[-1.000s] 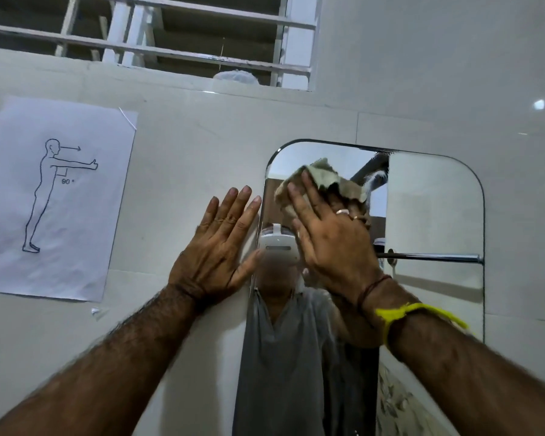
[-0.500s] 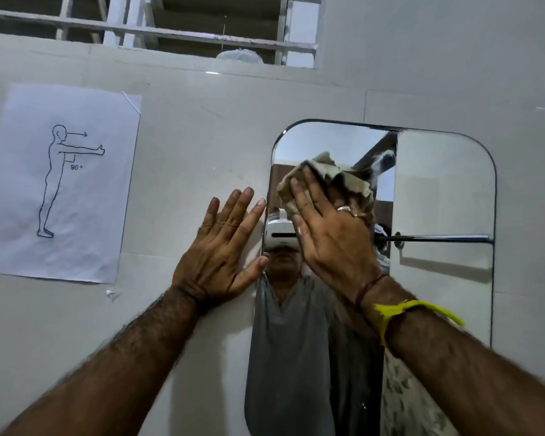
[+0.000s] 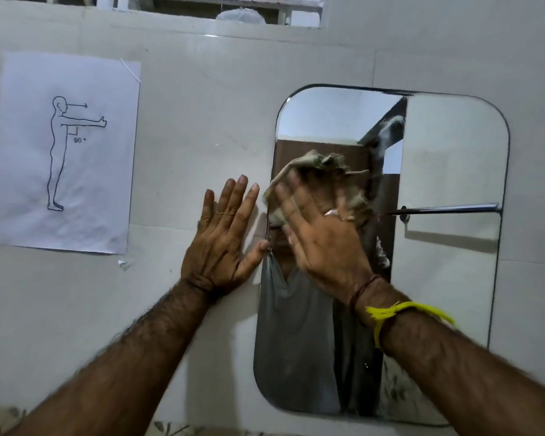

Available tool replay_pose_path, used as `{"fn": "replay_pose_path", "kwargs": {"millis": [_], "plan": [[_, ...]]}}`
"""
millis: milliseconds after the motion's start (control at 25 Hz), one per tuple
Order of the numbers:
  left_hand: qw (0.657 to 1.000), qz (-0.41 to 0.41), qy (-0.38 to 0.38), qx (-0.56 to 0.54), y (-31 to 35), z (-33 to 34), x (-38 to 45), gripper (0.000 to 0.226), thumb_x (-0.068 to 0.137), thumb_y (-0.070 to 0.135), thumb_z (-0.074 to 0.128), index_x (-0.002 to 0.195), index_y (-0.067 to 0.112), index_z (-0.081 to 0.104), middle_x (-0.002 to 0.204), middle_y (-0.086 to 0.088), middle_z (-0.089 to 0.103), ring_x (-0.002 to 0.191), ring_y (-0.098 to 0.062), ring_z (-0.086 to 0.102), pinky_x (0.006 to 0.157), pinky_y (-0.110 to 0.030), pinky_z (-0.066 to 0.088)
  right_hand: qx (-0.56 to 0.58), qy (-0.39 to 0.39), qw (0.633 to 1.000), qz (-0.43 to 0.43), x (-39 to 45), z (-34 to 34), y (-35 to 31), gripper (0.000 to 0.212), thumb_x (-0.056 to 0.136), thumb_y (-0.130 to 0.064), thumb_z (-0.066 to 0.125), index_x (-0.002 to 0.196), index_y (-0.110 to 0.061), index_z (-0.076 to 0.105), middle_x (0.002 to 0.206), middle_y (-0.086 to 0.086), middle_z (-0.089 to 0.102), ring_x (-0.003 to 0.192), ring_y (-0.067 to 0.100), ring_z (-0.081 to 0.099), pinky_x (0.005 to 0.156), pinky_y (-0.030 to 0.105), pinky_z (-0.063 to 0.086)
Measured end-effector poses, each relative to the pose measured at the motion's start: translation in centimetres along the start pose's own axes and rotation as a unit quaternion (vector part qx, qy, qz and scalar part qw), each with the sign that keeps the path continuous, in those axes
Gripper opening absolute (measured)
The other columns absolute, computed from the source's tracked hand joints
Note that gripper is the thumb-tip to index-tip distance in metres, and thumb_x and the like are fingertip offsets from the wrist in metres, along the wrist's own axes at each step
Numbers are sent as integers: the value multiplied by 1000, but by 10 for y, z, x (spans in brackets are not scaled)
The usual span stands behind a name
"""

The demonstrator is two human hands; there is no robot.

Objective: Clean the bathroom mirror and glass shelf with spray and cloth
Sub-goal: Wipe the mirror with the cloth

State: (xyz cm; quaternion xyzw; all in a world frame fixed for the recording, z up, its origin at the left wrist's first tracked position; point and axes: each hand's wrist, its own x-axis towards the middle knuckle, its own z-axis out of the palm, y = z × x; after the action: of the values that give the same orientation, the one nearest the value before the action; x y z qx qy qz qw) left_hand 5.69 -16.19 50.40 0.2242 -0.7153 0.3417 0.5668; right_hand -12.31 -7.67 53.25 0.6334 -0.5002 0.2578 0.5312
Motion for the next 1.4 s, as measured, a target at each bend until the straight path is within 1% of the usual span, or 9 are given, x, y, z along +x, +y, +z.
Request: {"fn": "replay_pose_path", "kwargs": {"millis": [120,240,440,640,760,840,960,1080,1400], "plan": [[1000,-18,-6,-9,2,0,-13,72,98,48,29,154,3,21,163,-18,17,153,-32,13,123,-57,11,-11,-110,987,-119,-51,-1,-6,59,105,-38,20,158,-25,-2,164,7,23,143,30,35,115,52,28],[1000,10,-12,-3,4,1,-24,71,99,49,28,153,3,20,162,-18,21,152,-33,18,123,-57,14,8,-80,997,-14,-45,-4,7,58,104,-40,23,158,-29,4,157,4,37,126,33,52,103,48,44],[999,-35,-11,-22,8,1,-34,71,99,48,28,153,1,23,162,-18,20,152,-33,16,124,-54,10,1,-23,999,30,-22,13,-15,62,103,-37,26,159,-24,2,166,3,-4,140,34,40,115,60,22],[999,12,-40,1,14,6,-73,74,98,50,32,152,1,22,161,-17,20,151,-34,19,123,-54,13,36,-89,995,-21,-68,11,-21,60,104,-37,25,158,-29,3,161,3,29,115,32,59,98,46,47],[999,5,-35,-1,14,7,-69,74,98,50,33,152,1,22,161,-17,21,151,-34,20,124,-52,13,32,-16,992,121,-36,9,-18,59,103,-36,28,158,-23,13,166,5,15,139,30,43,114,54,29],[999,-9,-38,-16,14,7,-73,74,98,49,33,152,0,21,161,-18,20,151,-34,19,124,-52,12,18,-14,997,76,-42,13,-35,60,103,-36,27,159,-21,11,167,5,6,148,28,29,119,59,14],[998,-26,-54,-32,17,5,-81,77,97,51,32,153,0,18,162,-17,16,152,-34,16,124,-53,8,25,-92,994,-49,-88,15,-48,63,103,-35,30,159,-25,2,164,5,23,139,33,41,112,55,31],[997,-25,-69,-29,16,4,-86,80,95,52,35,153,1,19,163,-16,15,153,-32,13,124,-53,6,9,-73,997,9,-79,11,-35,64,102,-36,34,159,-27,6,154,5,42,124,32,53,101,46,38],[993,-71,-89,-45,24,-1,-83,76,96,45,37,155,3,15,165,-14,10,154,-31,5,125,-52,3,15,-19,999,23,-30,17,-46,62,102,-34,34,158,-20,13,165,6,18,123,36,54,112,51,33]]}}
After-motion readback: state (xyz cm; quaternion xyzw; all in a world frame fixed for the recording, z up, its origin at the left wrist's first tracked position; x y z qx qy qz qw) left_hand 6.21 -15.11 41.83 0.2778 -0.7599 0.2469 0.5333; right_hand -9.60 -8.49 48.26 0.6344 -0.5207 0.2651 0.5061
